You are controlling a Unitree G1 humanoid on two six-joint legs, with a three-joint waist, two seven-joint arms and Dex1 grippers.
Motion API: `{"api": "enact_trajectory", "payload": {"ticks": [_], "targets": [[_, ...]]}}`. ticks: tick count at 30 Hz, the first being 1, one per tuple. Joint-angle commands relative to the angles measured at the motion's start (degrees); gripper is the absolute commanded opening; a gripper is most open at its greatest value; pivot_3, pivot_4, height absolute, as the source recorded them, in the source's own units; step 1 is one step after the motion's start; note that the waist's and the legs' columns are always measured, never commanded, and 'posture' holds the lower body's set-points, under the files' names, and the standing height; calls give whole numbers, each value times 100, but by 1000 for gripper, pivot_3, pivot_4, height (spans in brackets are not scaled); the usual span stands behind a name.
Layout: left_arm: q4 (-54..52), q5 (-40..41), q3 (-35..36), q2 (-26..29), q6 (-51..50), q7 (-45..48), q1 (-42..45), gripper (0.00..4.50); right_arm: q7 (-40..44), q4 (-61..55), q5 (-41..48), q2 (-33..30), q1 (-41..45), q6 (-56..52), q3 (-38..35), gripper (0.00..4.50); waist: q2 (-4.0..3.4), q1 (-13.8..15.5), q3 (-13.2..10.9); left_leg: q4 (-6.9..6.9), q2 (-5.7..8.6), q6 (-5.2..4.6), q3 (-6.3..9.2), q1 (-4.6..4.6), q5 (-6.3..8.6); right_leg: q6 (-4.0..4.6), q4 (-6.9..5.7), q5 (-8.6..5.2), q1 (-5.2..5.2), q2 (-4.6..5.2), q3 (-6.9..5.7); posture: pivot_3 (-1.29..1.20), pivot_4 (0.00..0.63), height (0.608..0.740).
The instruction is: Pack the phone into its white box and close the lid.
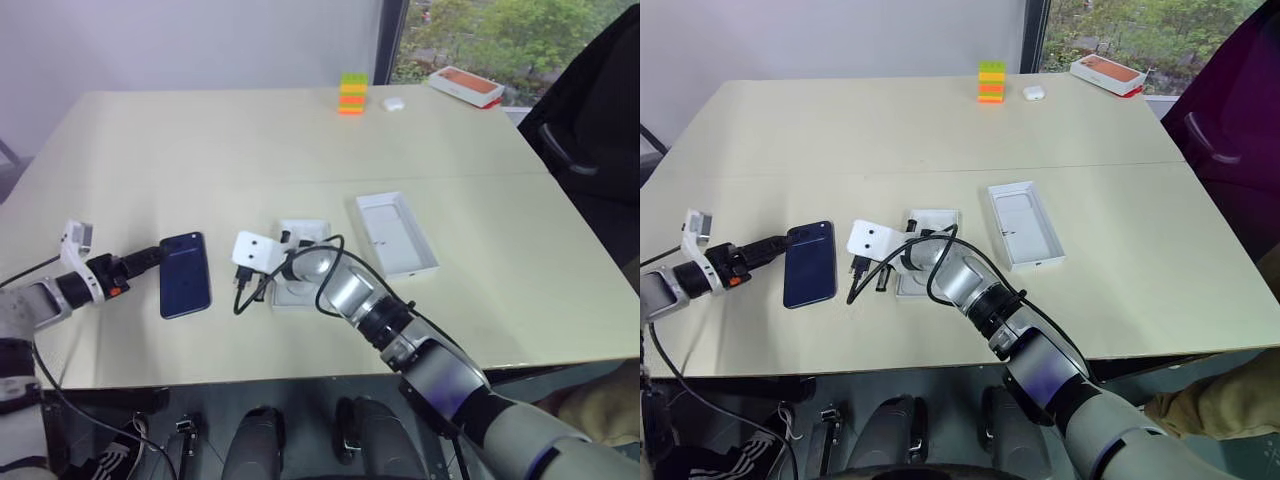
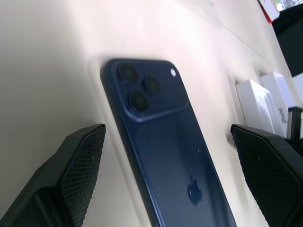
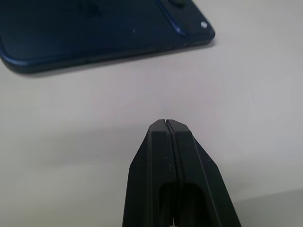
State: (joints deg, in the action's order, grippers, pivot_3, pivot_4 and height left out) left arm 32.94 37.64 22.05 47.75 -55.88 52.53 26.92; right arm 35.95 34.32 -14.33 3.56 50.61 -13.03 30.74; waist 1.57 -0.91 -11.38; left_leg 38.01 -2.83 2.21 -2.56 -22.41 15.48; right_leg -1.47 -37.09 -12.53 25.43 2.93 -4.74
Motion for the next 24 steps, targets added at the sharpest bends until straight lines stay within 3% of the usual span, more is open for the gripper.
{"api": "enact_trajectory", "payload": {"ticks": [1, 7, 12, 20, 24], "targets": [[96, -92, -340, -133, -258, 207, 36, 4458, -22, 37, -129, 202, 176, 93, 97, 0, 0, 10, 0, 0, 1, 0, 0, 0, 0, 0, 0, 0, 0, 1, 0, 0, 150, 740], [-244, -293, -737, -104, -509, 345, -81, 4458, -8, 193, -294, 304, 348, -33, 116, 0, 0, 23, 0, 0, 3, 0, -3, 0, 0, -1, 2, 0, -2, 9, 3, 0, 150, 740], [-1241, -121, -777, -122, -885, 277, -391, 4458, 372, 80, -80, 558, 514, -668, -17, 0, -1, -7, 0, 0, 5, 0, -1, 0, 0, -4, 2, -1, -1, 29, 5, 0, 150, 740], [-1165, -114, -614, -196, -859, 283, -447, 4458, 618, 45, -39, 656, 895, -1588, -128, 0, -1, 15, 0, 1, 10, -1, 6, 0, 0, -6, 2, -3, -2, 34, 3, 0, 150, 740], [-1103, -152, -635, -210, -808, 269, -453, 4458, 349, 256, -357, 612, 906, -1255, 176, 0, -1, 14, 0, 0, 10, -1, 9, 0, 0, -8, 2, -4, -3, 33, 1, 0, 150, 740]]}}
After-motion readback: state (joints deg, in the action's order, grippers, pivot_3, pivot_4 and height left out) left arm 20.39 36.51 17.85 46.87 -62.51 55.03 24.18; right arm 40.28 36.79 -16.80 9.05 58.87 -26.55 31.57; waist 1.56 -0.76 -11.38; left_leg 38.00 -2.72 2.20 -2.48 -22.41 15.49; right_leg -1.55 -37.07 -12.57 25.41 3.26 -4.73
